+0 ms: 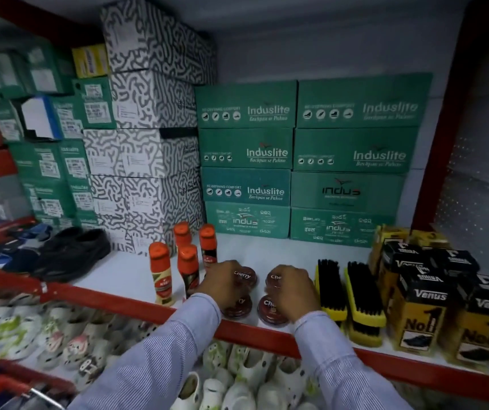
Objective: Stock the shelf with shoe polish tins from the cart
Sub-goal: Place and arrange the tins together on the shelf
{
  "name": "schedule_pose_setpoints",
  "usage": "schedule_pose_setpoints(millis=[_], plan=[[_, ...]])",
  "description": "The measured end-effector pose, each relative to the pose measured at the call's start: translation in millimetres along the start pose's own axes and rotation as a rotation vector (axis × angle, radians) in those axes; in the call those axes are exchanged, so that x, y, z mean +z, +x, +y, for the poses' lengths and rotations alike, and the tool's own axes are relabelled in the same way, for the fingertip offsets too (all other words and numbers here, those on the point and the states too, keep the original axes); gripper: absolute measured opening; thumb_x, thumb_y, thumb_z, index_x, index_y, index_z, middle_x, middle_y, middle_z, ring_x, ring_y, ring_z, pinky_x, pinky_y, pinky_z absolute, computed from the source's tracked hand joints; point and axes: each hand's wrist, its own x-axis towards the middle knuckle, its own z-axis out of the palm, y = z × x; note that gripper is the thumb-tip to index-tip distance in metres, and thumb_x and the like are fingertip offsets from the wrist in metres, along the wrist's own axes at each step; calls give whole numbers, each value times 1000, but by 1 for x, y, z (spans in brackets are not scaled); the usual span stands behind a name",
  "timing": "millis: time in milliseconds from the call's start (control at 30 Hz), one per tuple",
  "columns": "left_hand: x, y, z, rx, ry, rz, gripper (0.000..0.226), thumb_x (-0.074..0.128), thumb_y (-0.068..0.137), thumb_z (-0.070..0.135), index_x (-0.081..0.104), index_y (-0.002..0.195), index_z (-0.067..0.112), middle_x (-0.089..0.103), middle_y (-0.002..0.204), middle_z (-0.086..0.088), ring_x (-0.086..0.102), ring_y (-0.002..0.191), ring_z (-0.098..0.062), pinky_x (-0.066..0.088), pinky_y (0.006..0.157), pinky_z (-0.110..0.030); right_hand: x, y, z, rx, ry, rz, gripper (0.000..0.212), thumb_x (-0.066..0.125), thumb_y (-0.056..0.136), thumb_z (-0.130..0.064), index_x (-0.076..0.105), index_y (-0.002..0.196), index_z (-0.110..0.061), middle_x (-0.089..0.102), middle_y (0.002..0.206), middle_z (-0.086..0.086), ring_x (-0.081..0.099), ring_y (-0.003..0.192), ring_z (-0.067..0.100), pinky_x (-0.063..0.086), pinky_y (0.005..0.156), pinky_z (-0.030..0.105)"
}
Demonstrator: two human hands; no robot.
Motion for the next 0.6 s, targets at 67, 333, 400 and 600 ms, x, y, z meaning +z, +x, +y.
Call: schedule_pose_setpoints(millis=[67,333,400,600], plan=[[5,10,2,19,12,6,20,69,81,24,73,99,15,73,105,-10,67,100,-30,55,86,-36,0,13,-2,24,28,59,16,63,80,-15,73,90,-7,75,98,14,68,97,35,57,78,38],[26,33,-5,66,48,15,17,63,82,23,76,91,18,75,94,-9,68,91,-27,48,73,-26,19,44,10,120,28,-16,24,61,79,-27,78,91,-15,77,99,9,70,95,31,59,77,34],[27,37,-7,81,43,26,15,66,80,24,77,89,19,76,89,-8,69,88,-25,47,72,-24,16,42,9,101,40,-30,20,64,77,-22,80,89,-17,78,97,8,71,94,29,60,77,35],[27,40,-11,119,5,39,15,71,80,24,78,93,22,79,89,-7,71,85,-22,55,78,-29,16,39,6,67,61,-41,19,68,76,-14,82,86,-23,79,95,9,71,93,29,59,77,34]])
